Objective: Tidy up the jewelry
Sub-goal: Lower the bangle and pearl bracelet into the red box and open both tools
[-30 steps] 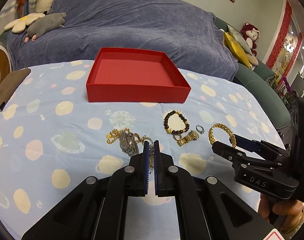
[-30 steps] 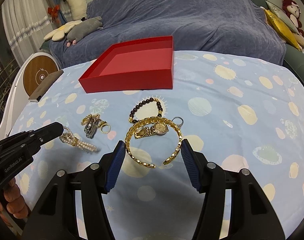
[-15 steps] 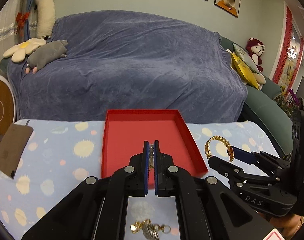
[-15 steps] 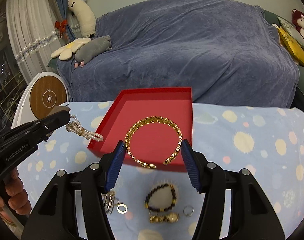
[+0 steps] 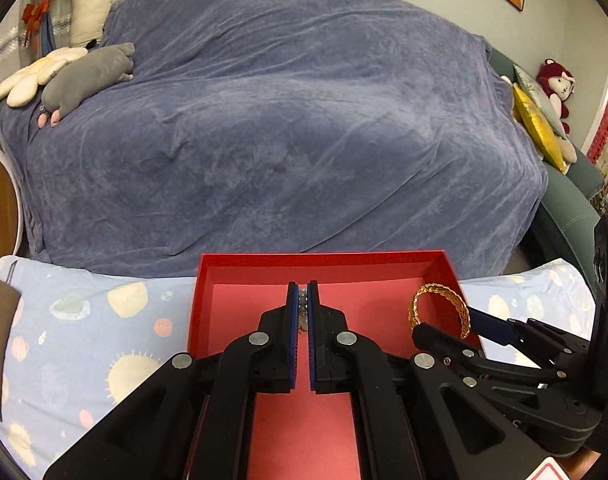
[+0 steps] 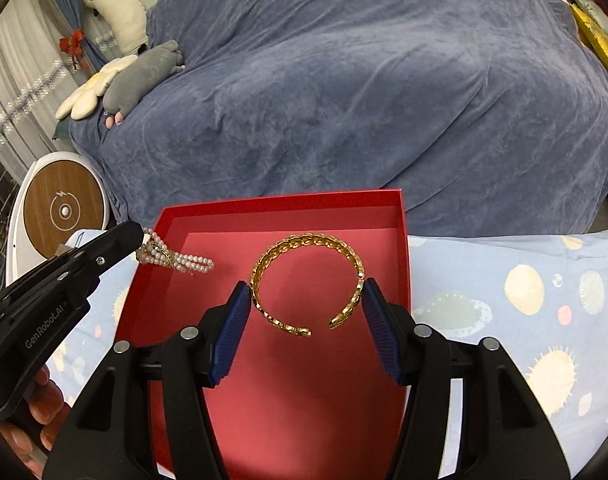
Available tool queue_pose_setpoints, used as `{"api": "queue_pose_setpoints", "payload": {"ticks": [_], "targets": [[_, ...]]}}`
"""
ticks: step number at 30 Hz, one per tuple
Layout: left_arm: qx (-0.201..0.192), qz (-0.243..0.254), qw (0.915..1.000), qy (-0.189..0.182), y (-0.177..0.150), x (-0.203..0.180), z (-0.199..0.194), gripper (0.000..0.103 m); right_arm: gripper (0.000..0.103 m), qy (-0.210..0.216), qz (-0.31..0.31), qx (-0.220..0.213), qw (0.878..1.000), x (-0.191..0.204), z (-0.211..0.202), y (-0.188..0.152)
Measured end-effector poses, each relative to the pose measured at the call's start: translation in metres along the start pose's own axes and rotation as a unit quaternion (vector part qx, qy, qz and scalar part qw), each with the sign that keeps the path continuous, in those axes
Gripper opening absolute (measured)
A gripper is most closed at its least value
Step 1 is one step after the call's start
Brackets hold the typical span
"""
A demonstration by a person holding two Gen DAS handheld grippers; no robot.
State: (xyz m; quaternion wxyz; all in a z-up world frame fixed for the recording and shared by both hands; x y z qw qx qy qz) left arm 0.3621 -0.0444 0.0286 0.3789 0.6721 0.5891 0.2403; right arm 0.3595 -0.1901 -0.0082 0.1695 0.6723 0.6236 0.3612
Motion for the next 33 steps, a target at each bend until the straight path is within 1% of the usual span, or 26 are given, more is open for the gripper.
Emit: {"api": "queue_pose_setpoints", "payload": {"ticks": [3,5,6,7,8,10,11,12,13,17,18,21,24,26,29,31,33], "targets": [[0.005,-0.003,1.0000,0.008,-0.001,0.003,0.017,0.002,0.057,-0.004,-0.009,0.012,1.000,-0.001,0.015,-0.002],[0.011,-0.007,0.9998,0.018,-0.002,0.004,0.027,0.003,0.058,-0.015,-0.016,0.009,1.000,-0.001,0.019,-0.002],[0.008,-0.013,0.9996,0.024,-0.002,0.006,0.028,0.006,0.063,-0.021,-0.018,0.004,1.000,-0.001,0.018,-0.001],[0.008,-0.019,0.9995,0.023,-0.002,0.007,0.029,0.011,0.064,-0.021,-0.020,-0.002,1.000,0.000,0.017,-0.002],[0.010,-0.021,0.9994,0.024,-0.002,0.009,0.029,0.015,0.067,-0.023,-0.021,-0.008,0.999,0.000,0.013,-0.001],[0.002,-0.019,0.9991,0.038,-0.002,0.012,0.022,0.030,0.069,-0.024,-0.023,-0.019,0.999,-0.002,0.005,-0.002],[-0.003,-0.018,0.9989,0.042,-0.003,0.013,0.016,0.033,0.069,-0.023,-0.024,-0.023,0.999,-0.003,0.000,-0.001],[-0.005,-0.018,0.9989,0.043,-0.003,0.015,0.011,0.038,0.069,-0.020,-0.023,-0.028,0.999,-0.004,-0.009,-0.003],[-0.006,-0.021,0.9990,0.040,-0.006,0.016,0.002,0.042,0.069,-0.018,-0.021,-0.031,0.999,-0.005,-0.019,-0.004],[-0.015,-0.023,0.9990,0.035,-0.015,0.022,-0.040,0.044,0.069,-0.011,-0.024,-0.050,0.998,-0.006,-0.070,-0.019],[-0.018,-0.021,0.9989,0.039,-0.020,0.022,-0.054,0.044,0.069,-0.011,-0.030,-0.055,0.998,-0.005,-0.085,-0.025],[-0.015,-0.008,0.9991,0.039,-0.038,0.019,-0.091,0.052,0.069,-0.011,-0.047,-0.062,0.997,0.001,-0.125,-0.050],[-0.016,0.007,0.9987,0.047,-0.063,0.015,-0.125,0.057,0.069,-0.009,-0.056,-0.066,0.996,0.005,-0.162,-0.078],[-0.006,0.008,0.9990,0.044,-0.084,0.013,-0.143,0.062,0.069,-0.008,-0.058,-0.068,0.996,0.007,-0.181,-0.098],[0.018,0.002,0.9990,0.040,-0.117,0.010,-0.162,0.063,0.069,-0.003,-0.054,-0.062,0.997,0.008,-0.202,-0.124],[0.028,0.004,0.9984,0.049,-0.141,0.007,-0.173,0.063,0.069,-0.002,-0.050,-0.056,0.997,0.007,-0.212,-0.144],[0.038,0.003,0.9980,0.050,-0.164,0.003,-0.182,0.063,0.069,-0.006,-0.046,-0.052,0.998,0.004,-0.218,-0.163]]}}
Point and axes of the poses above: each gripper's, at about its wrist camera, not at the fingertips, and z roughly the way its jaws point, x to its left, y to its top, the point moved 3 cm from there along z, roughly the way its jaws point, and after that the axes turned 10 degrees about -x, right-handed, at the moved point
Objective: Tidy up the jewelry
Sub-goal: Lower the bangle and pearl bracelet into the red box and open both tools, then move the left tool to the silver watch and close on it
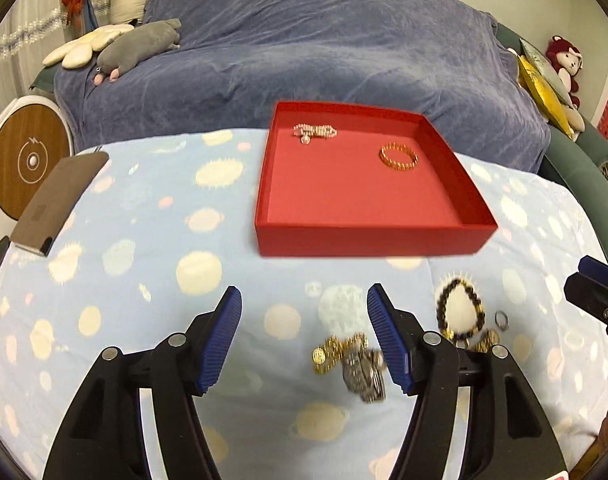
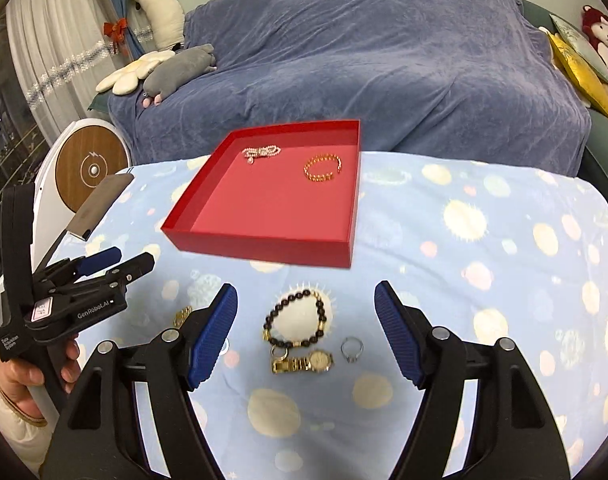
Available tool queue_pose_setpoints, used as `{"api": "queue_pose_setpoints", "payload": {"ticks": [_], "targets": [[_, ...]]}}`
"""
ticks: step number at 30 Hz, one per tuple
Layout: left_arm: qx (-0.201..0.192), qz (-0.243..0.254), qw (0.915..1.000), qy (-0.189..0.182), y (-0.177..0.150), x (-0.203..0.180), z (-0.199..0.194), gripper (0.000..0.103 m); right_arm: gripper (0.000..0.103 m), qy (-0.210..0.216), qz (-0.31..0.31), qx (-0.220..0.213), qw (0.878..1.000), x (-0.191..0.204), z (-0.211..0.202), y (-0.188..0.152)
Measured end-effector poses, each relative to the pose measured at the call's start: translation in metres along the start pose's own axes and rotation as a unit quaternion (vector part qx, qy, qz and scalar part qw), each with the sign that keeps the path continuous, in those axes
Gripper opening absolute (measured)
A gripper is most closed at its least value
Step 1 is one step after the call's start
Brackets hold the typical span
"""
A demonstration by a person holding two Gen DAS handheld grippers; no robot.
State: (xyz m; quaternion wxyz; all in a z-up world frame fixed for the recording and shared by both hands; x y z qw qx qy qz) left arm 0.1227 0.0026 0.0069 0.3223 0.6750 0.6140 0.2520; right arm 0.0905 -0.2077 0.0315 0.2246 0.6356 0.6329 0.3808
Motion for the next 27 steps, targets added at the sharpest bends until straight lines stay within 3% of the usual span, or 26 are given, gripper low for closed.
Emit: {"api": "queue_pose_setpoints", "payload": {"ticks": [5,10,13,20,27], "targets": [[0.018,-0.004,0.9997,-0.016,-0.044,-0.013,-0.007,0.063,0.069,0.000,0.019,0.029,0.999,-0.007,0.000,-0.039],[0.020,0.048,0.9984,-0.023,-0.068,-0.033,0.001,0.063,0.069,-0.013,0.004,0.050,0.999,-0.010,0.011,-0.061],[0.026,0.045,0.9979,-0.039,-0.074,-0.038,0.005,0.063,0.069,-0.010,0.007,0.059,0.998,-0.013,0.015,-0.070],[0.012,0.051,0.9982,-0.029,-0.073,-0.038,0.015,0.062,0.069,-0.001,-0.007,0.067,0.998,-0.005,0.020,-0.075],[0.013,0.051,0.9984,-0.020,-0.076,-0.033,0.025,0.044,0.069,0.006,-0.013,0.073,0.997,0.002,0.025,-0.076]]}}
Point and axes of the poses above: each gripper's, at about its wrist camera, not at the fingertips, and z roughly the way its jaws point, x to its left, y to its top, the point moved 3 cm from there along z, roughly the way its jaws point, and after that the axes turned 10 degrees about -x, right-handed, at the moved point
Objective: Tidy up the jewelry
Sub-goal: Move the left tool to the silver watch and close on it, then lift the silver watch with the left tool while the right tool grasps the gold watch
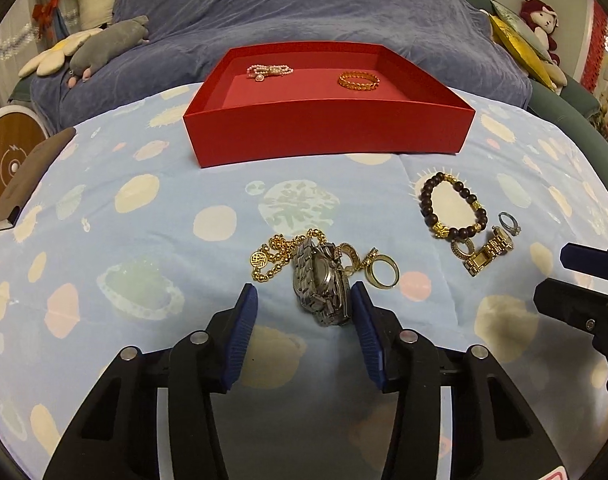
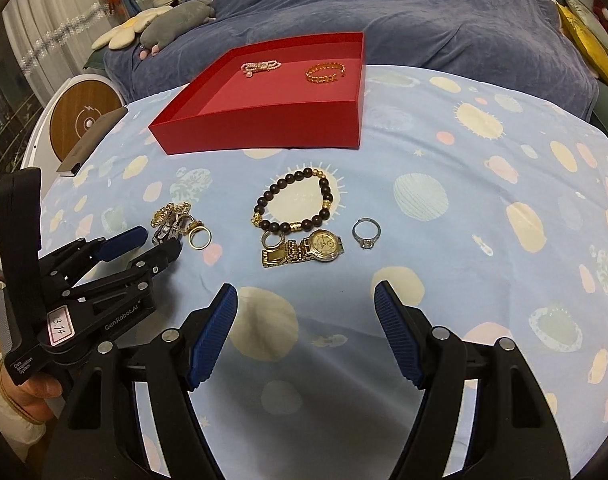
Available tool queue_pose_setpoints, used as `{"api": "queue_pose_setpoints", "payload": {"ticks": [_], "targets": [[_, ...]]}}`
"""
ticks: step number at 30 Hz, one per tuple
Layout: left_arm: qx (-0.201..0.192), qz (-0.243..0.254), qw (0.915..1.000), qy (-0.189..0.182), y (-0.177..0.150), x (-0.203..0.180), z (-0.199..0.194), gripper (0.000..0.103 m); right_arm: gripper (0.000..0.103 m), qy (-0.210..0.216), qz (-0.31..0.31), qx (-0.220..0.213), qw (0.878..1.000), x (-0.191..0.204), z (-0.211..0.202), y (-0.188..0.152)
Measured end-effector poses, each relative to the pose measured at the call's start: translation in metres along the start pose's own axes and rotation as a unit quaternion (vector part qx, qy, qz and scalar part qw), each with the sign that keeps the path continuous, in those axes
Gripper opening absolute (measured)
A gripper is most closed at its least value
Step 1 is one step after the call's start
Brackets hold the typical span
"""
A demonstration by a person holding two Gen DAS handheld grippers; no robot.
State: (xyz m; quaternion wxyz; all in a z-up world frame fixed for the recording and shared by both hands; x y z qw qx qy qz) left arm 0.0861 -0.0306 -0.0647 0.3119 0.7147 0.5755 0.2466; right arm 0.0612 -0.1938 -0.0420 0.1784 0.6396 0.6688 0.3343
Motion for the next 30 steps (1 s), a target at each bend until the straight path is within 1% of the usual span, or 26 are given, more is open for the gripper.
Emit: {"api": "queue_pose_setpoints", "payload": {"ticks": [2,3,4,9,14,16,18,22,30], "targets": [[-0.001,-0.008,0.9999,-0.007,0.001,0.001,-0.001,0.036,0.069,0.002,-0.002,0.000,1.000,0.002,0.001,0.000],[-0.002,-0.011,0.9998,-0.014,0.001,0.002,-0.001,0.025,0.069,0.003,-0.002,0.001,1.000,0.003,0.001,0.000],[0.000,-0.012,0.9997,-0.019,0.002,0.002,-0.001,0.016,0.069,0.003,-0.004,0.001,1.000,0.004,0.001,0.000],[0.006,-0.020,0.9993,-0.031,0.002,0.004,-0.004,0.016,0.069,0.003,-0.005,0.001,1.000,0.006,0.001,0.000],[0.004,-0.040,0.9985,-0.037,0.004,0.012,-0.013,0.016,0.068,0.007,-0.005,0.001,1.000,0.006,0.003,0.000],[-0.003,-0.046,0.9982,-0.039,0.008,0.015,-0.019,0.016,0.066,0.007,-0.008,0.002,1.000,0.007,0.005,-0.001],[-0.008,-0.055,0.9975,-0.042,0.012,0.018,-0.025,0.016,0.059,0.011,-0.005,0.006,1.000,0.007,0.008,-0.001],[-0.017,-0.064,0.9967,-0.047,0.018,0.019,-0.031,0.016,0.057,0.021,0.012,0.014,1.000,0.006,0.016,-0.002],[-0.016,-0.078,0.9953,-0.055,0.022,0.020,-0.033,0.016,0.055,0.032,0.046,0.023,0.998,0.002,0.034,0.003]]}}
Point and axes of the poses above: each gripper's, at about its wrist camera, not at the fingertips, and z roughly the way its jaws point, x to its left, y to its top, the point moved 3 cm from there along z, roughly the way its jaws point, and after that the axes turned 10 degrees about -x, right-handed, at the moved point
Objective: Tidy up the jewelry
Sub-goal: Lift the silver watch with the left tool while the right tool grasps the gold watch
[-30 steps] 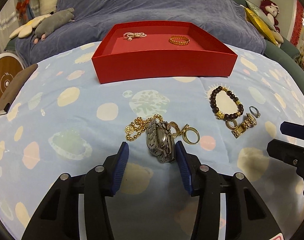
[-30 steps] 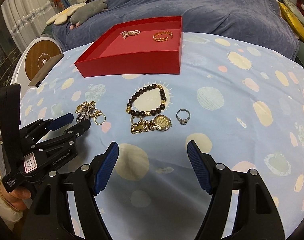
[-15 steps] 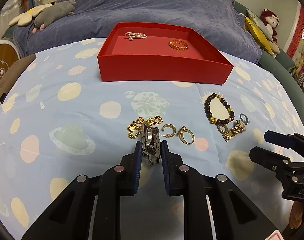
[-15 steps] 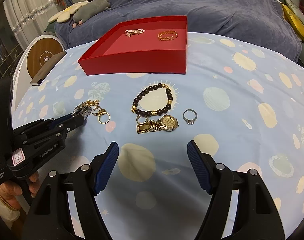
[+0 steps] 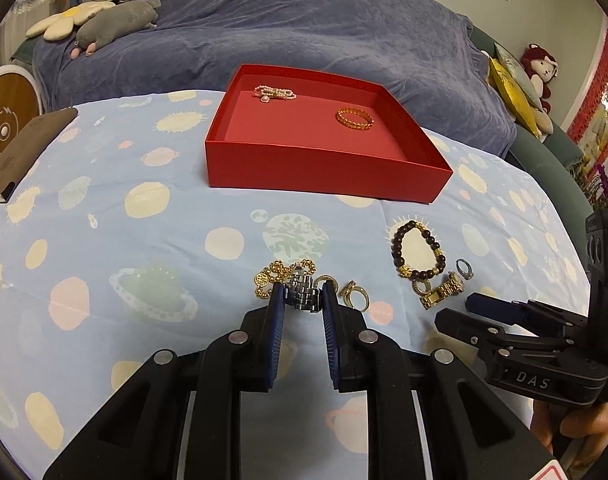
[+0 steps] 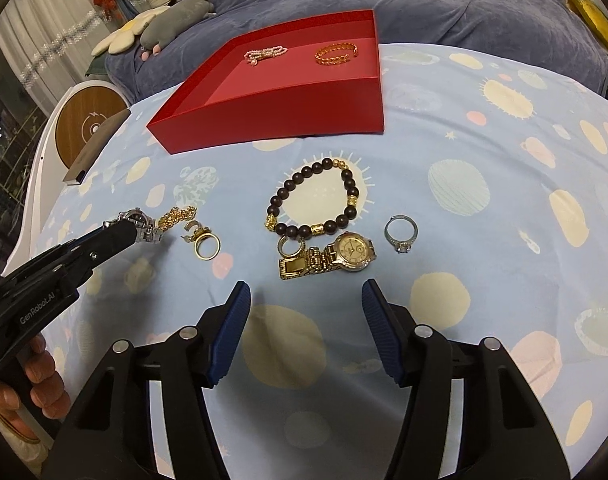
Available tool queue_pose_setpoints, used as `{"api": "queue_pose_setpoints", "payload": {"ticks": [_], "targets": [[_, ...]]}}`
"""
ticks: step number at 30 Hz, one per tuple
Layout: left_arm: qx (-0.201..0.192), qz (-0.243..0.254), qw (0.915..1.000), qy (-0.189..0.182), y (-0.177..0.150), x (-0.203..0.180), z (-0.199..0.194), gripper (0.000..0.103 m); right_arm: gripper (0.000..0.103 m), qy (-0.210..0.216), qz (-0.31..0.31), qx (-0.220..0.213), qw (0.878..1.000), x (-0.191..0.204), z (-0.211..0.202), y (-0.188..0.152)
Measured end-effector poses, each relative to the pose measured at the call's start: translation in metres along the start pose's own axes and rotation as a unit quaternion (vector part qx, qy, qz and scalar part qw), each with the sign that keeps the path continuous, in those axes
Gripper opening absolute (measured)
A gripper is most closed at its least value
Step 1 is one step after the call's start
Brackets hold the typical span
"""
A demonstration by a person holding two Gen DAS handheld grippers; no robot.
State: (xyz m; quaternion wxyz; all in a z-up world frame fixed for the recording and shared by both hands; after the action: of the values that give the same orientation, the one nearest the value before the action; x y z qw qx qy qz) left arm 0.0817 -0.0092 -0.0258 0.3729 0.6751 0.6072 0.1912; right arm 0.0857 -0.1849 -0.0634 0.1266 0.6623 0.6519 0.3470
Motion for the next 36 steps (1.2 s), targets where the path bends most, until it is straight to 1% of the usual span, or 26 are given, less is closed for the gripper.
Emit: {"api": "queue_pose_setpoints", "payload": {"ticks": [4,9,13,17,20,22,23,28,36], "targets": [[0.000,-0.007,1.0000,-0.002,0.002,0.003,-0.001,0.016,0.052,-0.008,0.004,-0.008,1.000,0.000,0.007,0.008],[-0.002,-0.015,0.9999,-0.001,0.004,0.009,-0.002,0.016,0.043,-0.017,0.016,-0.016,1.000,-0.005,0.014,0.016],[-0.002,-0.017,0.9999,-0.001,0.005,0.012,-0.002,0.016,0.040,-0.022,0.029,-0.023,0.999,-0.010,0.016,0.020],[-0.001,-0.018,0.9998,-0.001,0.004,0.013,-0.003,0.016,0.031,-0.038,0.023,-0.027,0.999,-0.011,0.019,0.022],[-0.002,-0.018,0.9998,-0.001,0.004,0.013,-0.003,0.016,0.029,-0.044,0.017,-0.029,0.998,-0.011,0.019,0.021],[-0.002,-0.018,0.9998,-0.001,0.004,0.013,-0.003,0.016,0.025,-0.047,0.014,-0.029,0.998,-0.010,0.018,0.020],[-0.002,-0.018,0.9998,-0.002,0.004,0.014,-0.004,0.016,0.021,-0.047,0.014,-0.030,0.998,-0.010,0.017,0.019],[-0.003,-0.020,0.9998,-0.001,0.003,0.014,-0.005,0.016,0.021,-0.050,0.007,-0.043,0.998,-0.008,0.006,0.020],[-0.014,-0.019,0.9997,-0.003,0.014,0.008,-0.009,0.016,0.020,-0.034,-0.002,-0.074,0.997,0.000,-0.022,0.030]]}}
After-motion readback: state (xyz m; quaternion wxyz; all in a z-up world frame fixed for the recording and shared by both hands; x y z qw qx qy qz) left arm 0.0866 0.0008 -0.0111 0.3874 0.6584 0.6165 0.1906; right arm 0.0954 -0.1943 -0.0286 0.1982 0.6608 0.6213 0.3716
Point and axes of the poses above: each gripper's, at about its wrist camera, not at the fingertips, and z roughly the way its jaws point, x to its left, y to its top, the point moved 3 cm from there along z, roughly the way its jaws point, and after that the axes turned 10 degrees about -x, right-handed, at the moved point
